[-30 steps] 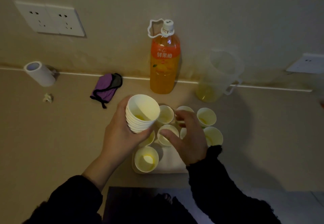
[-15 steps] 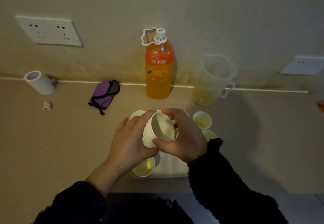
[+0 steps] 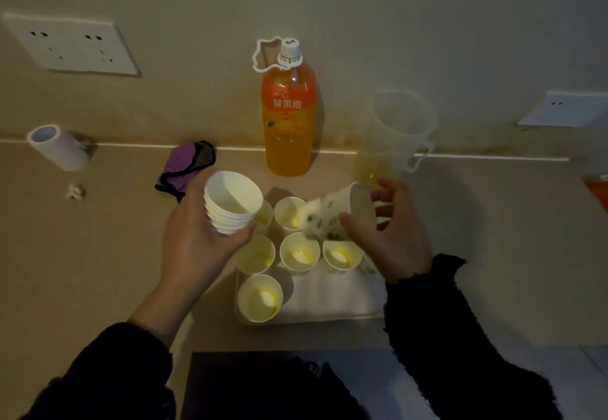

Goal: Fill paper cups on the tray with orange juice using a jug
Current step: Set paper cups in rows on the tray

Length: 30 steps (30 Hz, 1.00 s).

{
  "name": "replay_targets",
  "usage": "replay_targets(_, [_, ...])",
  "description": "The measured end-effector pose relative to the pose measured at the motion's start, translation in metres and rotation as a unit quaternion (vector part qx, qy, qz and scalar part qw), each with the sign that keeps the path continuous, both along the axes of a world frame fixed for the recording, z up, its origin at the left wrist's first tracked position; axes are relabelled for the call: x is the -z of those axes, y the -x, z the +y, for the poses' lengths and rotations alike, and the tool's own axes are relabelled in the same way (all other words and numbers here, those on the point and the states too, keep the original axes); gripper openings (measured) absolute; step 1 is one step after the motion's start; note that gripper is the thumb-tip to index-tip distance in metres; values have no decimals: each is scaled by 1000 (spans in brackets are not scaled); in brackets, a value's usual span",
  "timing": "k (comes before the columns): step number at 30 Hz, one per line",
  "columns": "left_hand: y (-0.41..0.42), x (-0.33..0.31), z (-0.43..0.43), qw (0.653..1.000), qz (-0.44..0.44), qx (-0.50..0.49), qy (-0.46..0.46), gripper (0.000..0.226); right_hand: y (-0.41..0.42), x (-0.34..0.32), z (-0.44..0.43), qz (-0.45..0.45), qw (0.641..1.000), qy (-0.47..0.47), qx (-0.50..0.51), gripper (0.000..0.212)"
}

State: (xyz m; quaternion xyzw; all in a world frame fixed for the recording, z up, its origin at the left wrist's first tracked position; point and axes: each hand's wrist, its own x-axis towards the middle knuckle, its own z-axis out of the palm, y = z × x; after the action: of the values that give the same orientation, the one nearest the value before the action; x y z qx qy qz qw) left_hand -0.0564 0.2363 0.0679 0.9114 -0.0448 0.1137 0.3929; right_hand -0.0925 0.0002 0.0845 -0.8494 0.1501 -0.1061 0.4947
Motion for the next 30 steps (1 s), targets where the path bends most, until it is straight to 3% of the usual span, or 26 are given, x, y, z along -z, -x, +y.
replay_targets(5, [-4, -1, 0, 998, 5, -37, 50, 98, 31, 35, 1, 115, 972, 172, -112, 85])
replay_targets(9, [-4, -2, -2, 997, 0, -45, 63, 103, 54, 70, 16, 83, 935, 302, -167, 79])
replay_targets(13, [-2, -1, 0, 997, 1, -44, 68, 103, 60, 104, 25, 102, 946, 238, -193, 81])
replay_targets(20, [2, 3, 9, 996, 19, -62, 59, 103, 52, 127, 44, 135, 947, 231, -179, 72])
replay_targets(30, [1, 4, 16, 996, 18, -69, 58, 103, 42, 124, 52, 158, 929, 259, -210, 86])
